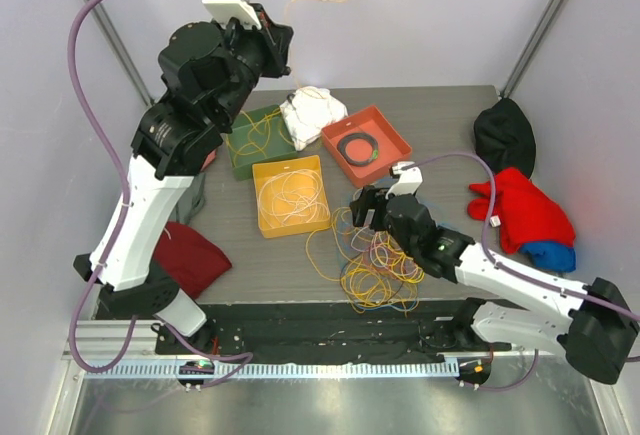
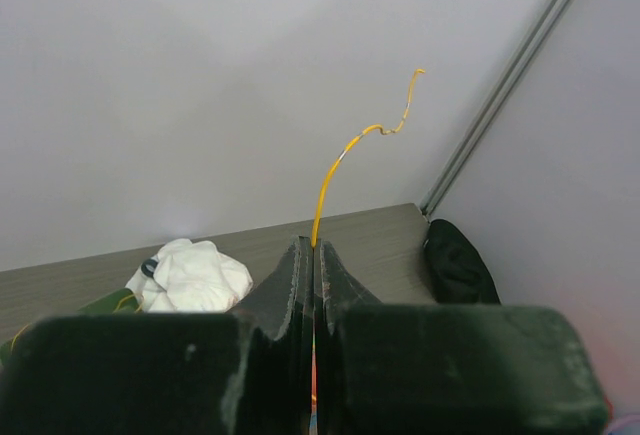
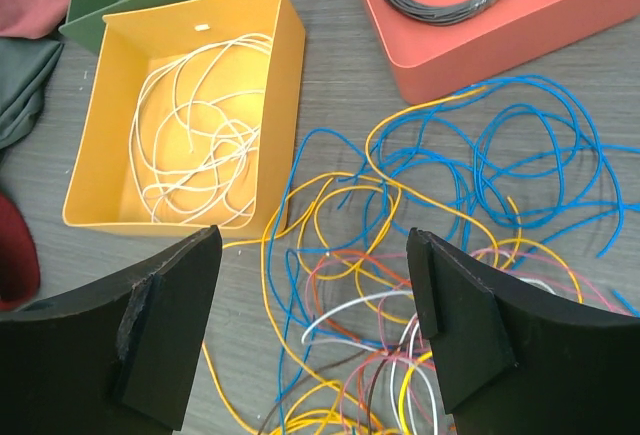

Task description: Untangle the cables

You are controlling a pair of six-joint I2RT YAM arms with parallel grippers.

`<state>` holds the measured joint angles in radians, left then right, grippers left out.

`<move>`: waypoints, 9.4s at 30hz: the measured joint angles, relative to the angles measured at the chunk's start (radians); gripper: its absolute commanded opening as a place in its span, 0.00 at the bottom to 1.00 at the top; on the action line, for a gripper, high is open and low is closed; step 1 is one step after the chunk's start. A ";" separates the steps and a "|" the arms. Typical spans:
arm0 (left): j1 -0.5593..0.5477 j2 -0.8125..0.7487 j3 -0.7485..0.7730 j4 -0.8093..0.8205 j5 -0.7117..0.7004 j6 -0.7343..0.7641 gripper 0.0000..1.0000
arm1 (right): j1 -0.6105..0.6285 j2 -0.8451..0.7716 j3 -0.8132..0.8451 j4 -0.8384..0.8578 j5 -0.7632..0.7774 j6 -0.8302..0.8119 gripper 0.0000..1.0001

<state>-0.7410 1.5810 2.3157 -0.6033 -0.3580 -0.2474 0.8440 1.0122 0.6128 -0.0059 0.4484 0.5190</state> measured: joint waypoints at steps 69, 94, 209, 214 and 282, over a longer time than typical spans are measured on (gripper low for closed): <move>0.532 0.190 -0.792 0.441 -0.066 -0.113 0.00 | 0.000 -0.438 -0.017 -0.343 0.119 0.045 0.81; 0.532 0.312 -0.696 0.263 0.054 -0.159 1.00 | 0.000 -0.478 -0.024 -0.370 0.119 0.070 0.81; -0.178 -0.124 -0.151 0.015 -0.132 0.074 0.00 | 0.000 -0.627 -0.017 -0.439 0.126 0.106 0.78; 0.121 -0.079 -0.237 -0.030 -0.060 -0.032 0.00 | 0.000 -0.652 -0.016 -0.454 0.132 0.100 0.78; 0.584 0.154 -0.679 0.592 0.010 -0.143 0.00 | 0.000 -0.570 -0.009 -0.429 0.208 -0.009 0.78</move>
<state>-0.1574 1.7348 1.6363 -0.0113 -0.3481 -0.3904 0.8440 0.4423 0.6037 -0.4351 0.6567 0.5102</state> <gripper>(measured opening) 0.011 0.781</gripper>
